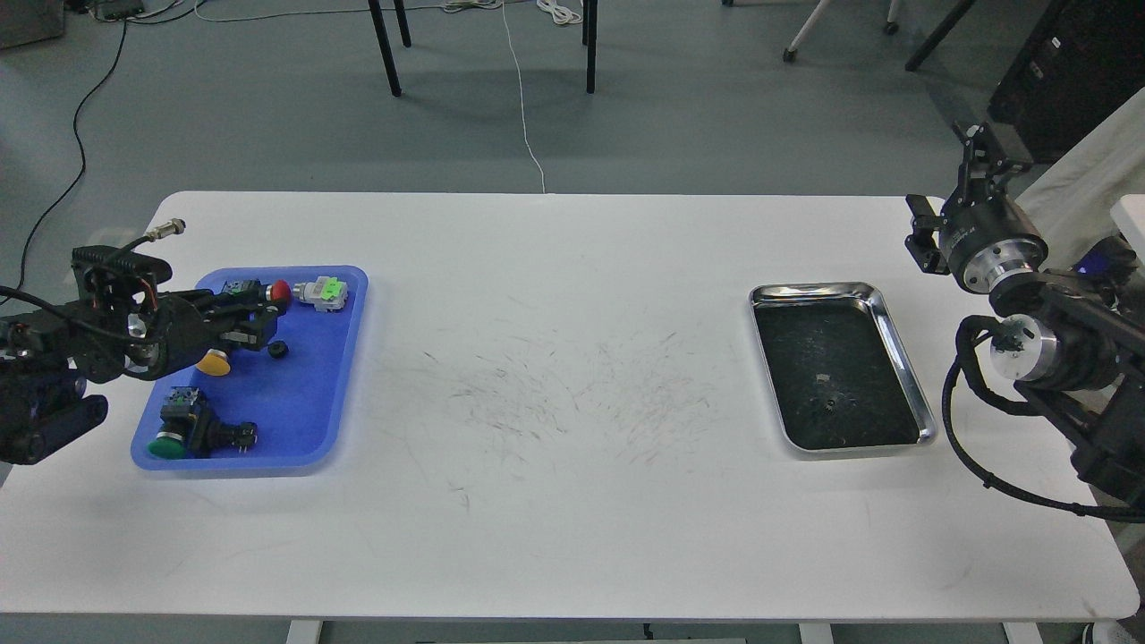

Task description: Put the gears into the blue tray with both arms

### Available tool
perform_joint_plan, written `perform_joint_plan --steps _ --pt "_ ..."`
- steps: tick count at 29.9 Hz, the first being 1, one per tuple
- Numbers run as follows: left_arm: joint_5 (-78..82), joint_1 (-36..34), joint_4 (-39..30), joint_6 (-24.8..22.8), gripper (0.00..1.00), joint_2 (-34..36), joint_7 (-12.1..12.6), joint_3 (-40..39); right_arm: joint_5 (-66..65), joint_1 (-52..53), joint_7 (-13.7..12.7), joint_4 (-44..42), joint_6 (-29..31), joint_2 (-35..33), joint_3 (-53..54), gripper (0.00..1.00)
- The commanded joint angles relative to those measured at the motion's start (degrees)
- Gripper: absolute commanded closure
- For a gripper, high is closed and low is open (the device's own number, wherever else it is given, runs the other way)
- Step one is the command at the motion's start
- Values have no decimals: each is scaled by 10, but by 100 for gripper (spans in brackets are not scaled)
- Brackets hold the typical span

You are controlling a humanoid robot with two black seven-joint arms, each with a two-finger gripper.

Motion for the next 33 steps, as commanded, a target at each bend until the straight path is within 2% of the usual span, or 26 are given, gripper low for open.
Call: perform_joint_plan --steps 1,5,8,12,14,16,21,25,29,33 --pt "-56 -37 -3 -24 58 31 0 -20 0 4 -1 6 0 -7 -1 2" --pt "-142 -90 -2 -53 52 42 0 -58 1 9 -7 17 0 -28 -2 2" --pt "-214 -97 -1 -91 50 43 0 -110 1 12 -8 29 -1 -51 -12 2" --pt "-296 -100 -1 -133 46 43 0 -202 2 51 -12 56 -3 -81 -80 2" --pt "-321 -97 1 -135 40 40 0 -248 2 76 -18 74 -6 -102 -126 2" --pt "-333 -96 1 -135 40 37 0 -285 2 109 -30 93 -6 -123 -170 2" --pt "-366 -87 3 -126 34 17 0 -360 -1 242 -70 139 11 -175 -334 2" --pt "-423 -72 3 -122 31 12 0 -399 -1 397 -106 182 42 -180 -512 2" --pt "-442 -54 2 -114 27 10 0 -405 -2 536 -130 223 58 -147 -661 2" --pt "-457 -39 1 -103 23 10 0 -406 -43 621 -129 252 62 -86 -771 1"
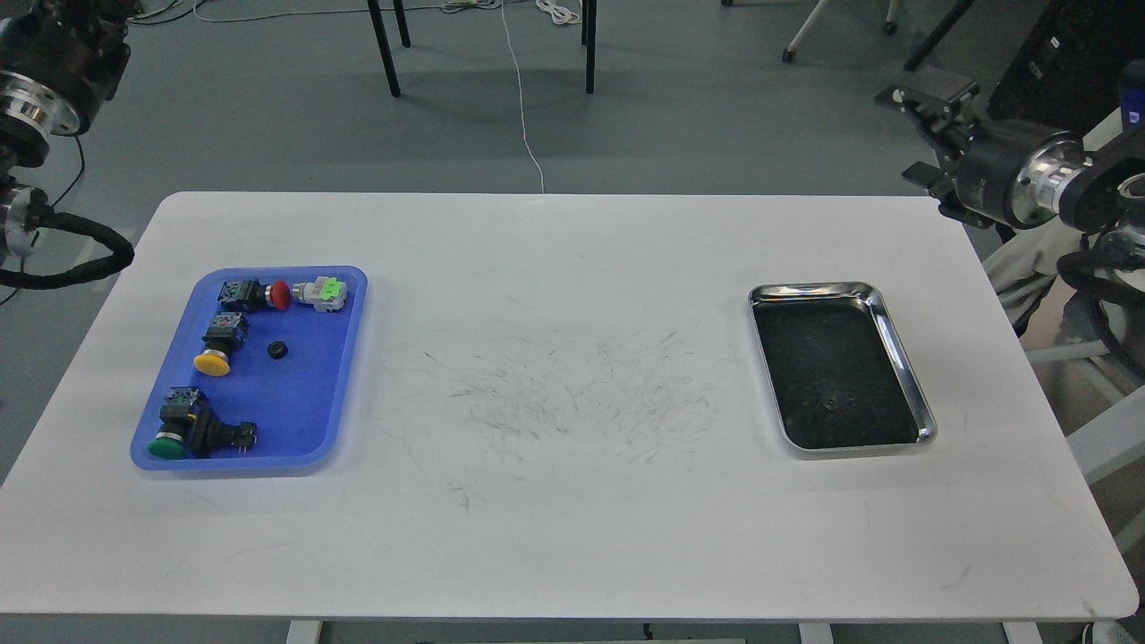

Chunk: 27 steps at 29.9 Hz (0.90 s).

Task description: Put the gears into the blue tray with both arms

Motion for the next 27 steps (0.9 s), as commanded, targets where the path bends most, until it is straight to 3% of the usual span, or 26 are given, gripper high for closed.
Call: perform_joint_plan --steps 1,8,14,20,27 --pt "-17 12 0 6 23 0 0 -1 -40 73 -2 23 0 55 -85 1" --pt "-46 17 -1 7 21 -4 0 -1 -167 137 -3 54 -4 127 -188 2" --pt "-46 20 0 7 21 -7 0 -2 -304 157 10 104 7 134 -234 2" --pt "-46 19 0 7 21 -10 0 -2 -387 127 56 96 7 141 -284 1" --pt "-46 21 0 7 21 -12 0 -1 -373 48 56 49 -4 128 -281 2"
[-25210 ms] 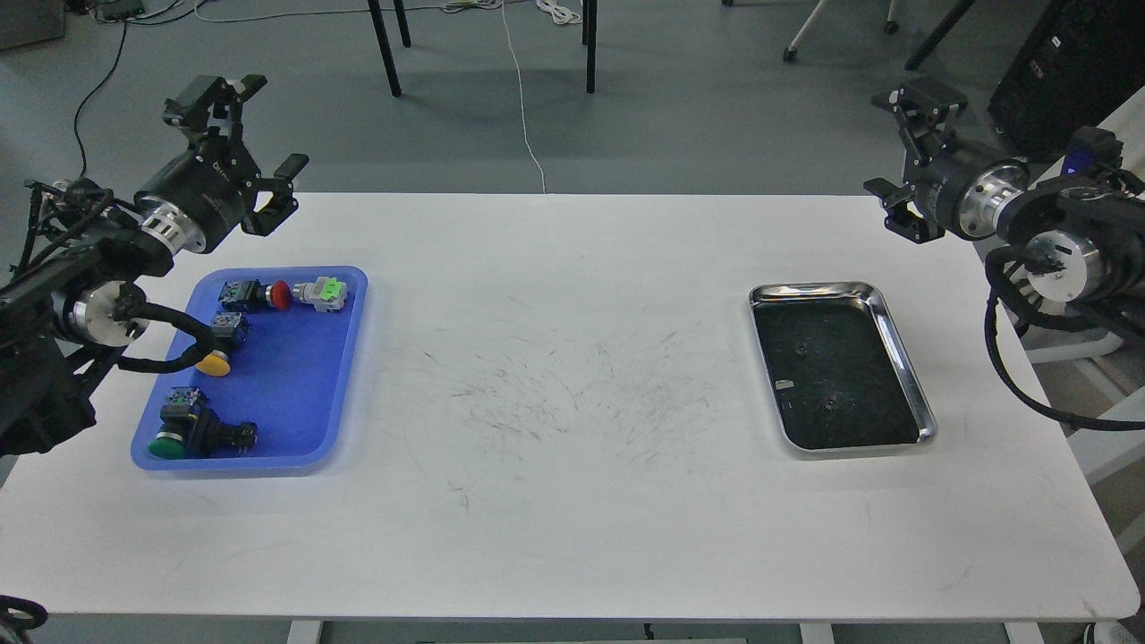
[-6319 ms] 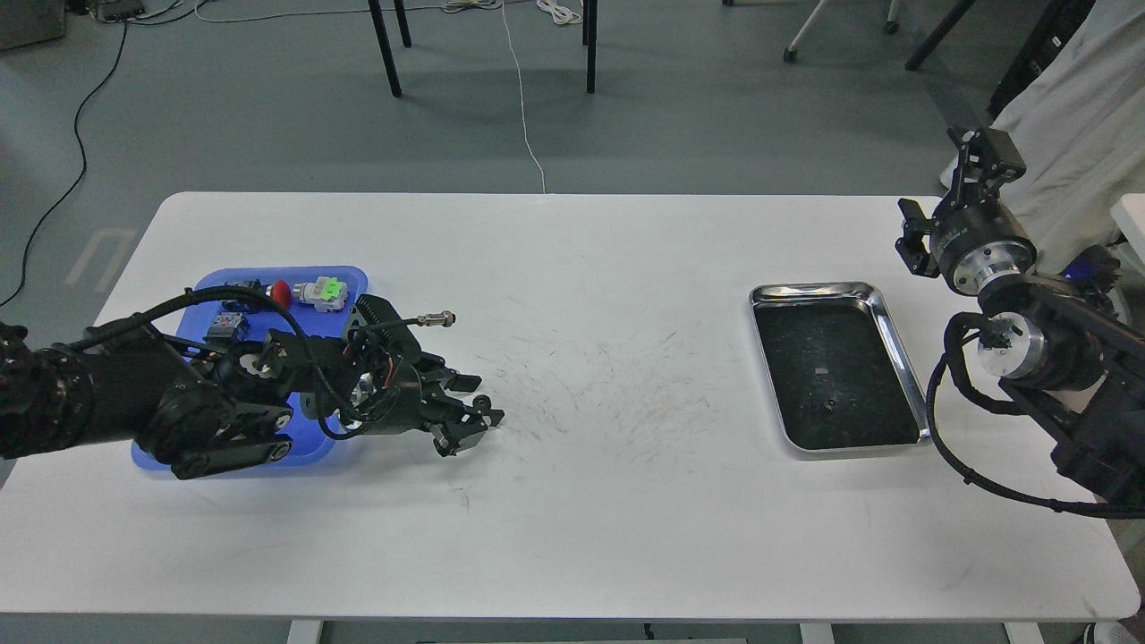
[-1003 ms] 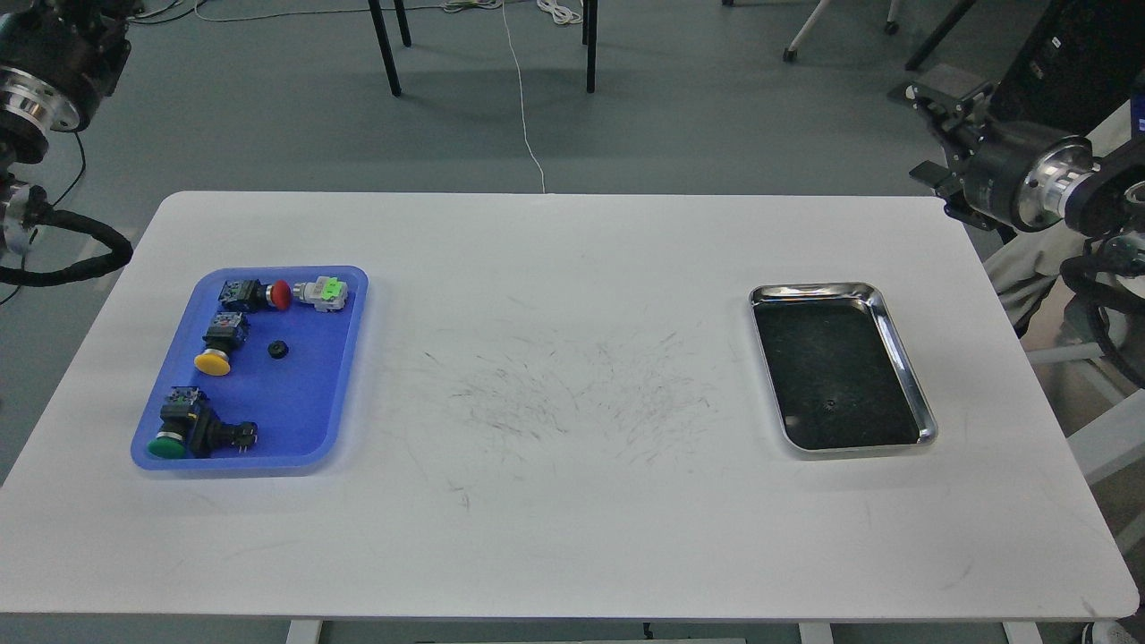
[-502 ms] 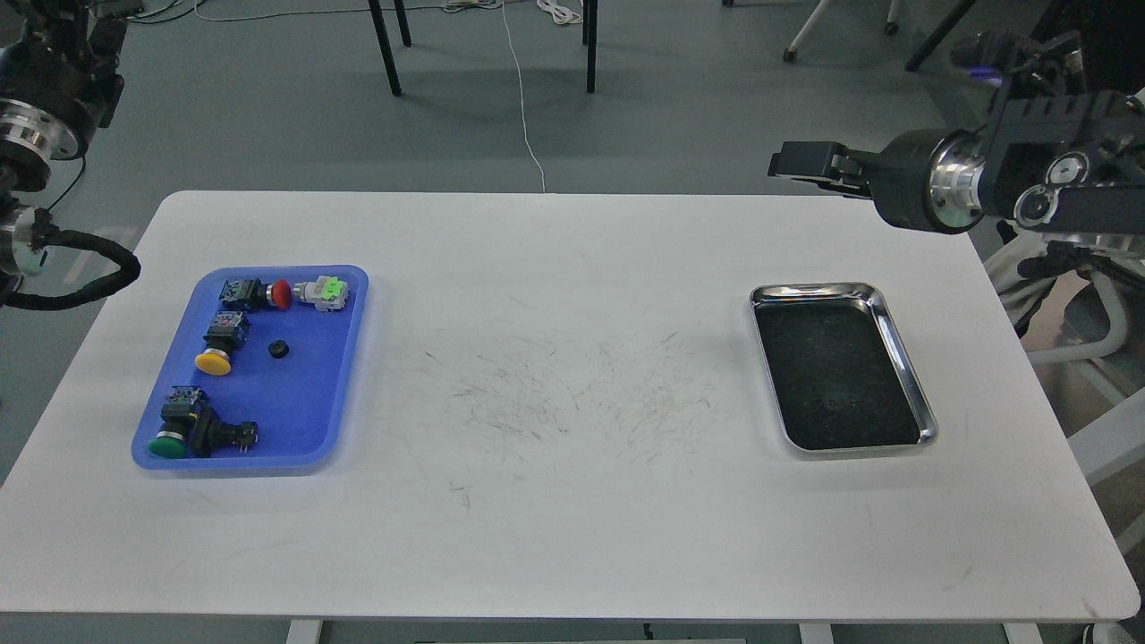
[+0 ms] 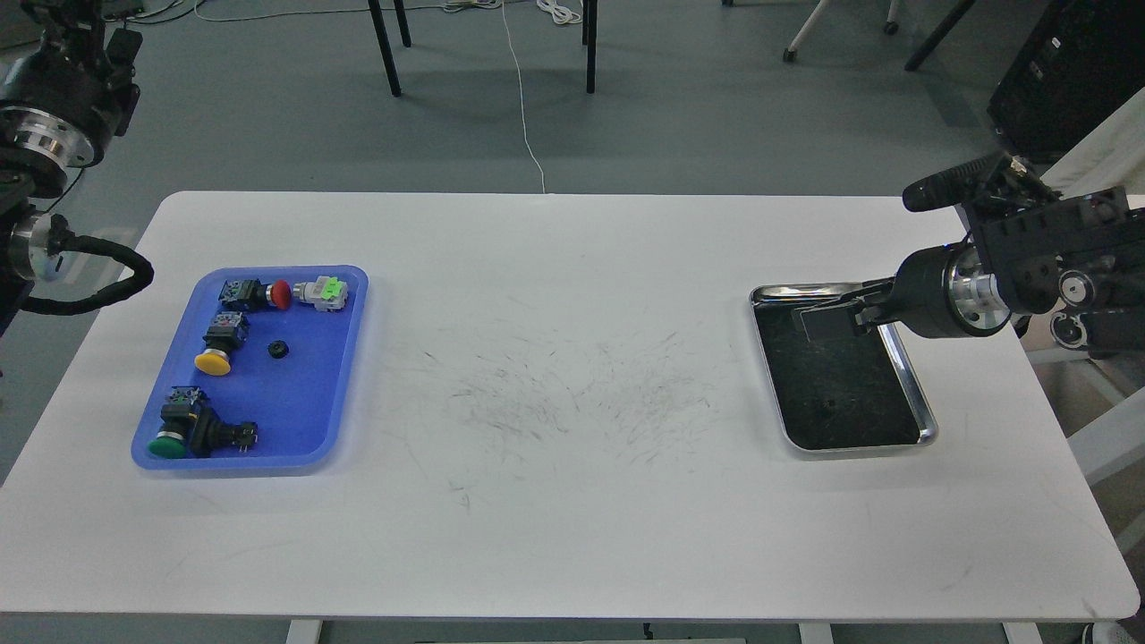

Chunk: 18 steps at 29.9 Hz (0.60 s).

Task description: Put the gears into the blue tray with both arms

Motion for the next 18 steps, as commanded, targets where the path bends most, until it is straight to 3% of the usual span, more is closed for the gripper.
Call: perform_joint_plan --steps 1,6,18 --pt "0 2 0 0 21 0 0 1 -3 -45 1 -22 -7 0 0 3" --pt "0 3 0 0 21 0 0 1 -76 -96 1 -54 -15 24 -1 6" --pt "0 3 1 0 20 7 0 2 -91 -145 2 -109 -15 93 -6 29"
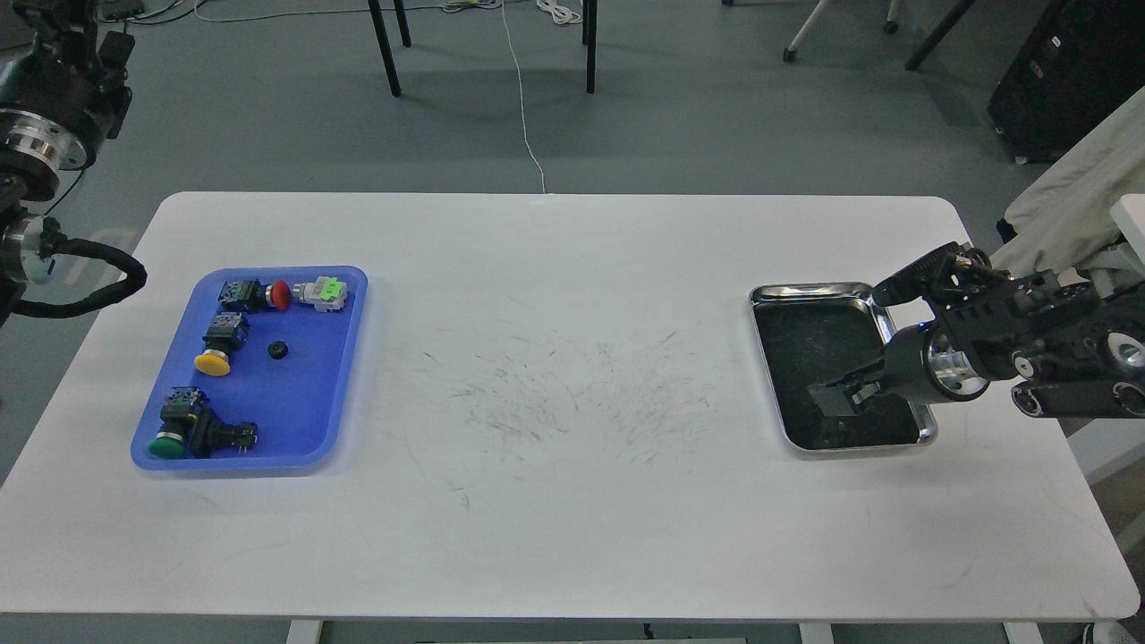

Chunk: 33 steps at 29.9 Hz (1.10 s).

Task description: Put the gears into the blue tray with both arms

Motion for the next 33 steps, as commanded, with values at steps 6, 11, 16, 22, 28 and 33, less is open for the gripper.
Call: perform_joint_plan --steps 6,11,16,22,28,33 --pt "0 1 1 1 20 -1 0 0 -7 -15 2 -32 4 30 -12 30" --pt "0 1 1 1 20 -1 0 0 -14 -24 9 -43 5 30 -15 30" --pt "0 1 1 1 20 -2 0 0 -14 -31 13 -46 6 30 -17 30" --pt "0 7 1 1 20 0 0 0 -14 -51 21 -68 6 30 -17 31" --pt "0 10 1 1 20 0 0 0 -12 -59 21 -79 6 35 -15 34" --pt "-1 10 1 1 20 1 0 0 -15 -58 21 -79 7 38 -16 44"
